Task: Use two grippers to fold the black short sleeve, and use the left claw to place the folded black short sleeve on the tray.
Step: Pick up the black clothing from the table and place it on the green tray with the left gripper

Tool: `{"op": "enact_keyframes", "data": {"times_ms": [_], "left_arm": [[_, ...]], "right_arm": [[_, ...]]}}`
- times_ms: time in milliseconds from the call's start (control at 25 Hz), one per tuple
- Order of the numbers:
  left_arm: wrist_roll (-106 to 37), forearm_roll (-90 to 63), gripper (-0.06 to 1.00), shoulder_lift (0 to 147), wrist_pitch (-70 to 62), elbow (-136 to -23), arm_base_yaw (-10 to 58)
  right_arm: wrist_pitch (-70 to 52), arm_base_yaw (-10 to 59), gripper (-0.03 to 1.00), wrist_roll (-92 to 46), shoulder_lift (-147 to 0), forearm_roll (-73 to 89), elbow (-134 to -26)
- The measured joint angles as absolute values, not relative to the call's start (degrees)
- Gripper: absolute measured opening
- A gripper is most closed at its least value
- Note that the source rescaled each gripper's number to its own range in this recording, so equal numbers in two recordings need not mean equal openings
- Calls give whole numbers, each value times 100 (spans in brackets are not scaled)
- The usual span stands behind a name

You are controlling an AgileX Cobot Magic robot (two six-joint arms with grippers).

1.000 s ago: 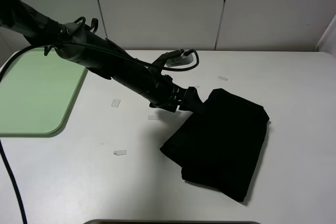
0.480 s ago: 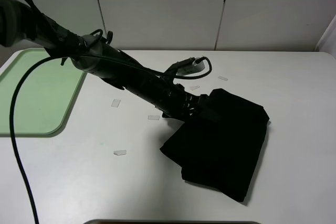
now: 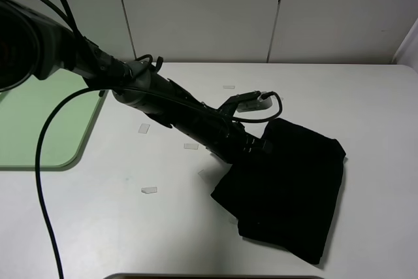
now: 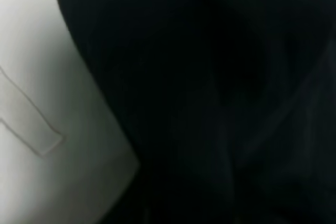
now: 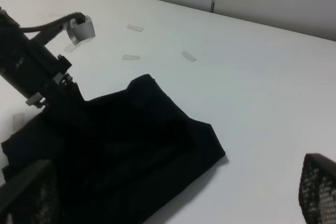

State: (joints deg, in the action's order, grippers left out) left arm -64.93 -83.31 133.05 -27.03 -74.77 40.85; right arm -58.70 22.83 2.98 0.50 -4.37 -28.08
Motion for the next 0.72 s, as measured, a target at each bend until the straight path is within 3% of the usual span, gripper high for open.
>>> {"op": "enact_keyframes", "data": {"times_ms": [280, 720], "left_arm": [[-6363, -7596, 15, 13214, -2538, -7506, 3724], [-5282, -4934, 15, 12566, -2068, -7496, 2193]], "right_arm": [[-5870, 2283, 100, 298, 50, -437, -2808], [-5870, 2283, 100, 298, 50, -437, -2808]]}}
